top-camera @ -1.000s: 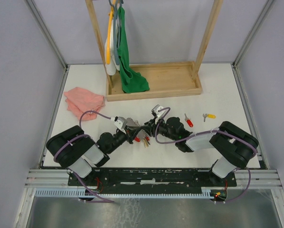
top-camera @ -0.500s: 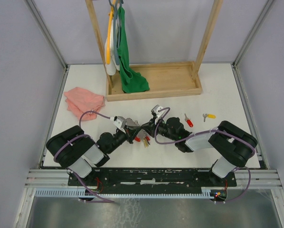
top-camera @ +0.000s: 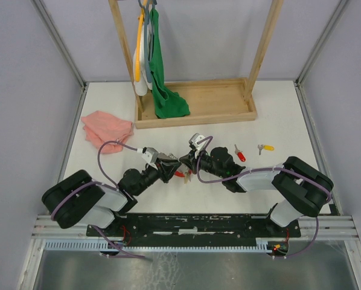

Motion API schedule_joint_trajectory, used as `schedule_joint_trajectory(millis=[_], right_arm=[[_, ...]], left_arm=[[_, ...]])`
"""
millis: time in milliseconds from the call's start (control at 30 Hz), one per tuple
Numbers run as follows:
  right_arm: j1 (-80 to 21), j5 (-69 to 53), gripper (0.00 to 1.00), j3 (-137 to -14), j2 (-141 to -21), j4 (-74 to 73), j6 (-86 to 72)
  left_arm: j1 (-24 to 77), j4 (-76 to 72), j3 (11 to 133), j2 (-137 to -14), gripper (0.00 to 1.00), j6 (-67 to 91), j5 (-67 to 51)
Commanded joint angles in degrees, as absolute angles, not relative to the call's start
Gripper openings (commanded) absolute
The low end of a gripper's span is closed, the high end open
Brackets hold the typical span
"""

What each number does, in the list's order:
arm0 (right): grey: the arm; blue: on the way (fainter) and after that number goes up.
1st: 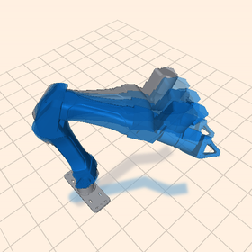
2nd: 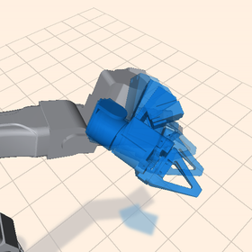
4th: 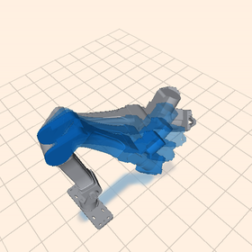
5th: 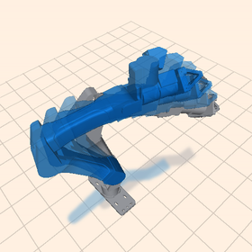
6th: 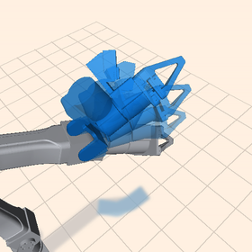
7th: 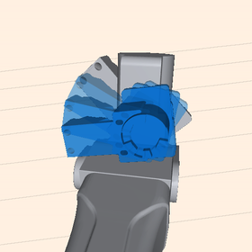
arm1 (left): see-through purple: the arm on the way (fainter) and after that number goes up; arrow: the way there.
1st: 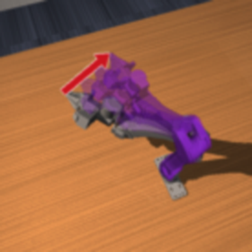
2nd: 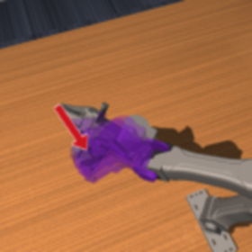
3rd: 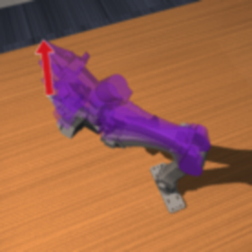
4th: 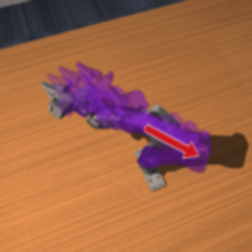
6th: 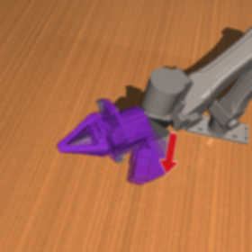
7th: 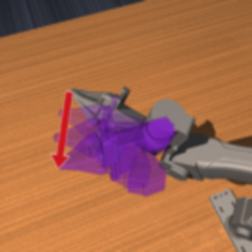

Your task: Put the keys on the keyring

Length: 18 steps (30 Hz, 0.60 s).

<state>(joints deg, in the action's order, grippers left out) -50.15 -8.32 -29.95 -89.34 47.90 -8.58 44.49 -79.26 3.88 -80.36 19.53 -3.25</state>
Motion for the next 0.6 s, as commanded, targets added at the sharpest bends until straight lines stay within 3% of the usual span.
schedule_joint_trajectory(millis=[0, 267, 567], right_arm=[[-50.3, -7.2, 0.01, -32.2, -87.1, 47.7, -5.8], [-50.9, -5.4, 0.01, -32.3, -86.6, 46.9, -4.7], [-51.4, -4.7, 0.01, -32.3, -86.4, 46.2, -4.3]], left_arm=[[44.9, -65.7, 7.1, -72.1, 0.33, 20.2, 0.4], [44.9, -50.9, 10.9, -65.6, 0.37, 22.9, 0.5], [44.9, -49.7, 13.5, -69.1, 0.36, 21.3, -2.9]])
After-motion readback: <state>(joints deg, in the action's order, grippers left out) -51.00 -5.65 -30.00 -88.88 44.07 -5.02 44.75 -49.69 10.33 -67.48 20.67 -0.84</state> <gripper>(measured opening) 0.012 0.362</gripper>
